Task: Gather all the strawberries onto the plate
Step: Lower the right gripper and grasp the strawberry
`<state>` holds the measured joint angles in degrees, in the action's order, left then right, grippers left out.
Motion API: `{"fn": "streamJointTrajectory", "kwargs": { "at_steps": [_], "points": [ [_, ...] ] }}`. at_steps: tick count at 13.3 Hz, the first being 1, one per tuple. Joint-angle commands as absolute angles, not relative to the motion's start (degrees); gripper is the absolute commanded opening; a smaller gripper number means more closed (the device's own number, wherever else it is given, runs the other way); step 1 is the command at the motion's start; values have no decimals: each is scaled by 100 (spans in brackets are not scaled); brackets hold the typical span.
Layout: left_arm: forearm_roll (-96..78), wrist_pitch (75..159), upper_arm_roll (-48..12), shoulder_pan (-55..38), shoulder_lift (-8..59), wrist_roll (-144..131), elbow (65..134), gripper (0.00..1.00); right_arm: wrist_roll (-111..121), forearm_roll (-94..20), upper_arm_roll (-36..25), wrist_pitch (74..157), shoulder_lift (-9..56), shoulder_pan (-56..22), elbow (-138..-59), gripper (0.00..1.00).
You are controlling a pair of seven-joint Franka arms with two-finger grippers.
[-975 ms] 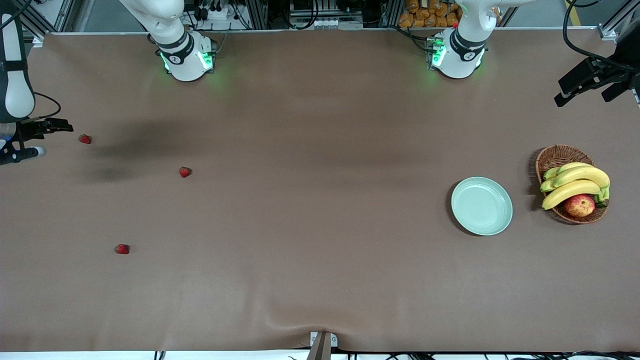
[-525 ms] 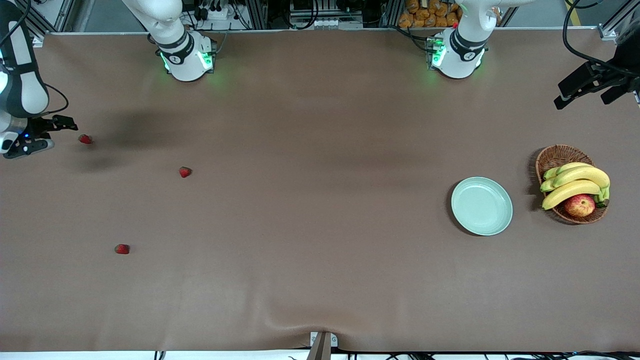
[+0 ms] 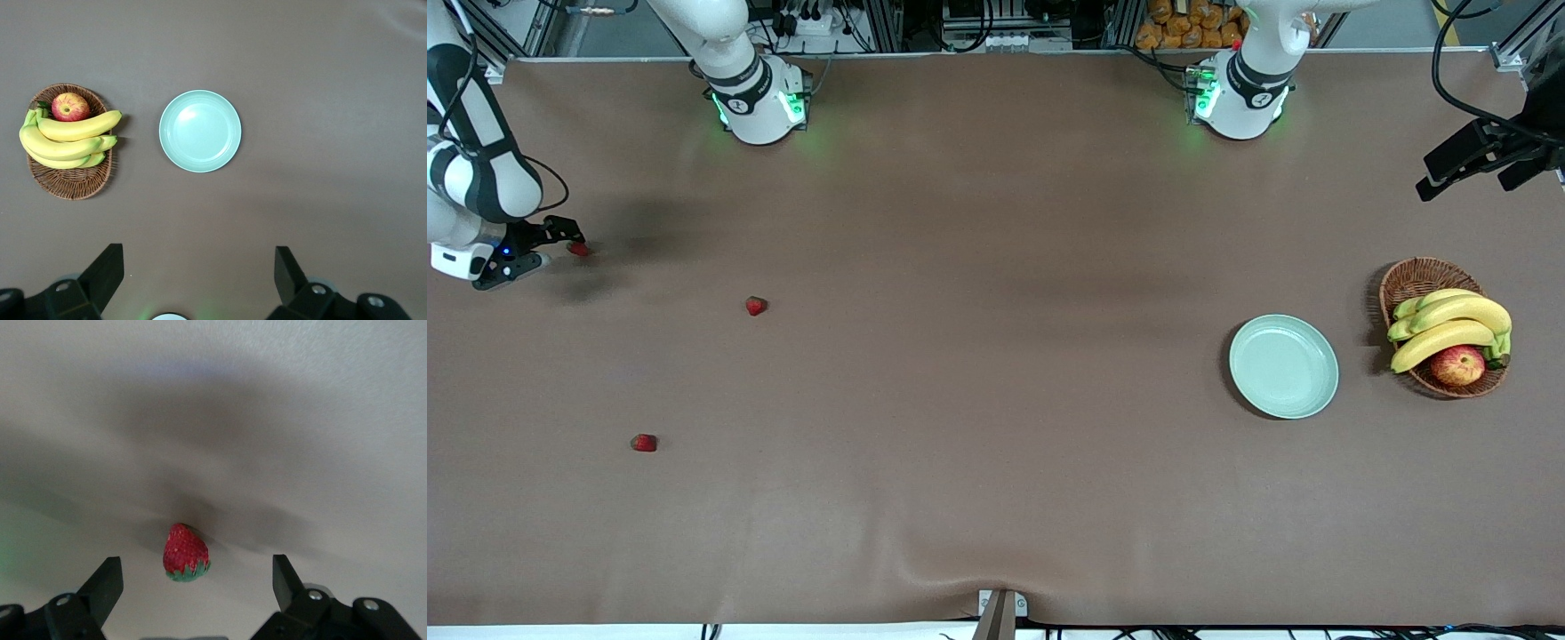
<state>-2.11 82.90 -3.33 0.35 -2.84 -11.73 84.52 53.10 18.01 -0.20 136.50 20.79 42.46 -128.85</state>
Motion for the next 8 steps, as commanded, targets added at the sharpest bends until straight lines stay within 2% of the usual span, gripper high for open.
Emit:
{"fn": "streamJointTrajectory", "kwargs": {
  "at_steps": [1, 6, 7, 8],
  "points": [
    [-272, 8209, -334, 70, -220, -1063, 8376, 100, 5792, 1951, 70, 14071, 2162, 4456, -12990, 100],
    [-272, 8218, -325, 70, -220, -1063, 8376, 100, 5818, 1969, 70, 14071, 2206, 4509, -13043, 100],
    [-272, 8226, -325, 70, -220, -1063, 8376, 100, 5818, 1969, 70, 14071, 2215, 4509, -13043, 93],
    [-272, 8235, -325, 70, -211, -1055, 8376, 100, 5818, 1969, 70, 14071, 2224, 4509, -13043, 78]
  ]
}}
